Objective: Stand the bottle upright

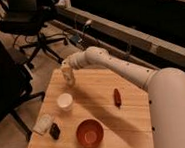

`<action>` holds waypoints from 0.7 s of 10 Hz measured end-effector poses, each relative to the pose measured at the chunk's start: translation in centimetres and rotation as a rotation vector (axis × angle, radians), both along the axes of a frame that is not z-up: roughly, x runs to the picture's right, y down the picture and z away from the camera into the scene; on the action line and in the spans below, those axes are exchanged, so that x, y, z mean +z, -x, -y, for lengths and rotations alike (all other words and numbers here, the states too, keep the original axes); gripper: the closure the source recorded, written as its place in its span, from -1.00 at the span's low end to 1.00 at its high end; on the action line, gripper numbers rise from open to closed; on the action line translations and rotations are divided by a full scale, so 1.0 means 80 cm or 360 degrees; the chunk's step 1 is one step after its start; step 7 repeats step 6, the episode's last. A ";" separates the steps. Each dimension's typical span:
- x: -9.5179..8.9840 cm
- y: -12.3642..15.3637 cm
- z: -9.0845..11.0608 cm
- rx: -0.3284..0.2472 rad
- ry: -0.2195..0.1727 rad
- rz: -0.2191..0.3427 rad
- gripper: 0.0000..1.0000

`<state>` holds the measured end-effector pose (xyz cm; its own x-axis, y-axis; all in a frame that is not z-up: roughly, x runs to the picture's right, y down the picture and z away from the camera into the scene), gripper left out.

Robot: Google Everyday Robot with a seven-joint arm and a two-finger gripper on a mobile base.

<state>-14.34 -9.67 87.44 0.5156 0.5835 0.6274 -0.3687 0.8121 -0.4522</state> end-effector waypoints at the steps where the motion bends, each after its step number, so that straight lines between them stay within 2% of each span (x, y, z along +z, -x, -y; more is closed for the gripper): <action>1: 0.005 -0.005 0.004 0.0035 0.0010 0.0005 -0.60; 3: 0.013 -0.011 0.007 0.0070 0.0024 -0.0001 -0.60; 7: 0.013 -0.013 0.005 0.0054 0.0034 -0.0016 -0.60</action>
